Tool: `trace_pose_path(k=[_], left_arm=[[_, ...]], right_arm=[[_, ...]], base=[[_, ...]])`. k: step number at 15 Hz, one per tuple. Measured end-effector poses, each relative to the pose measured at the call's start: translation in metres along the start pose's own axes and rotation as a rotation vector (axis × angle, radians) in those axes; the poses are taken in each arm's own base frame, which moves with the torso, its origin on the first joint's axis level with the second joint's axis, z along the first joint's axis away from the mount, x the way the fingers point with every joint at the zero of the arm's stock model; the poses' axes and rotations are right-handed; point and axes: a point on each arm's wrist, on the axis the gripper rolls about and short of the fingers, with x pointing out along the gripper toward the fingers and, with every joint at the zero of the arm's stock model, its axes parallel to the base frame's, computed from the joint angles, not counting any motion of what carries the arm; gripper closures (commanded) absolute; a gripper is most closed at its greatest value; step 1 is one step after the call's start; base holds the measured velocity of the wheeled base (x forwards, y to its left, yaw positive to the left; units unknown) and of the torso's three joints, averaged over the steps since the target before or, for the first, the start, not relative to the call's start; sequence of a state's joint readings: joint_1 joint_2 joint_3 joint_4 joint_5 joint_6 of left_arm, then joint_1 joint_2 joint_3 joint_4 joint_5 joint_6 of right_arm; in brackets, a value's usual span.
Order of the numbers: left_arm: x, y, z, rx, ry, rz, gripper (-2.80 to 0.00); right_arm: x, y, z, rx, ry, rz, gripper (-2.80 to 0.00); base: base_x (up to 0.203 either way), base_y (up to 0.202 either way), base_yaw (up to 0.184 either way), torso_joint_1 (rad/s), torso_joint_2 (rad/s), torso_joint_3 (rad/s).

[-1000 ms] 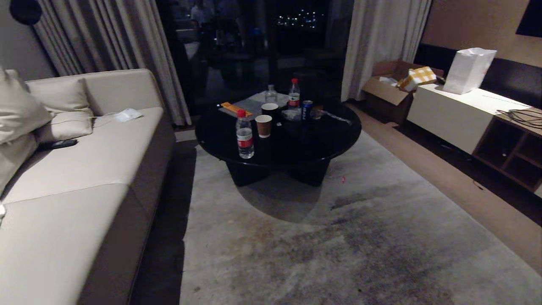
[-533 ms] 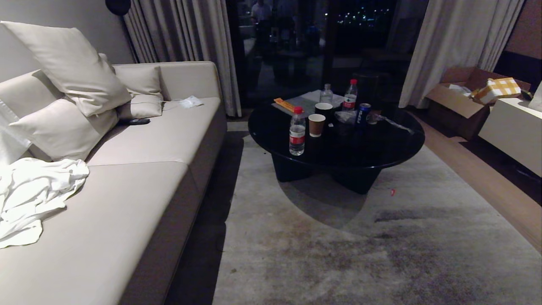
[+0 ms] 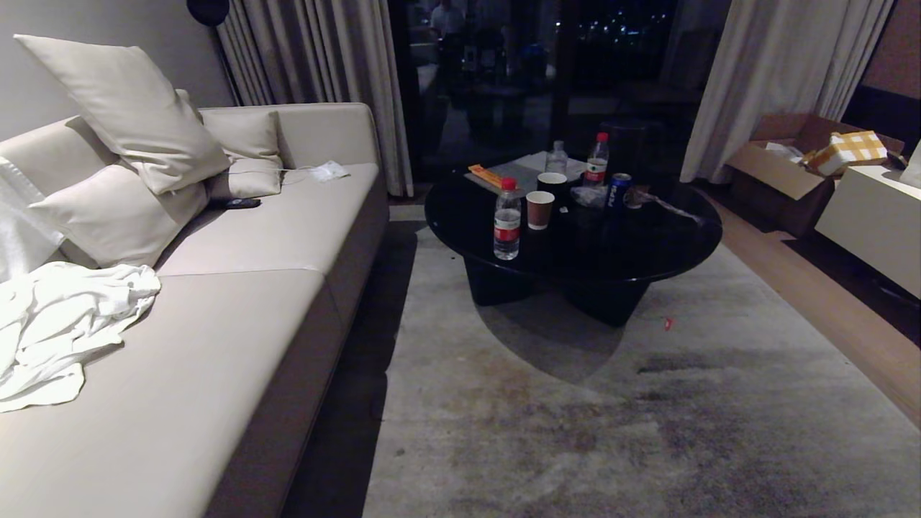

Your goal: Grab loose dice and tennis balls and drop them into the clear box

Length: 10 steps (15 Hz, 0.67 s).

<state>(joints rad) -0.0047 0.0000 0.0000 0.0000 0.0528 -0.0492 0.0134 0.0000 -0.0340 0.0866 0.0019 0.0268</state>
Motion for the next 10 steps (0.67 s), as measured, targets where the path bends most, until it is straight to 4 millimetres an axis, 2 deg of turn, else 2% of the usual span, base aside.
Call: trace_pose_path(k=[10], left_arm=[[0.0, 0.0, 0.0, 0.002, 0.0, -0.001, 0.0]], right_arm=[[0.0, 0.0, 0.0, 0.0, 0.0, 0.001, 0.0]], base=[[-0.182, 0.0, 0.0, 0.004, 0.0, 0.002]])
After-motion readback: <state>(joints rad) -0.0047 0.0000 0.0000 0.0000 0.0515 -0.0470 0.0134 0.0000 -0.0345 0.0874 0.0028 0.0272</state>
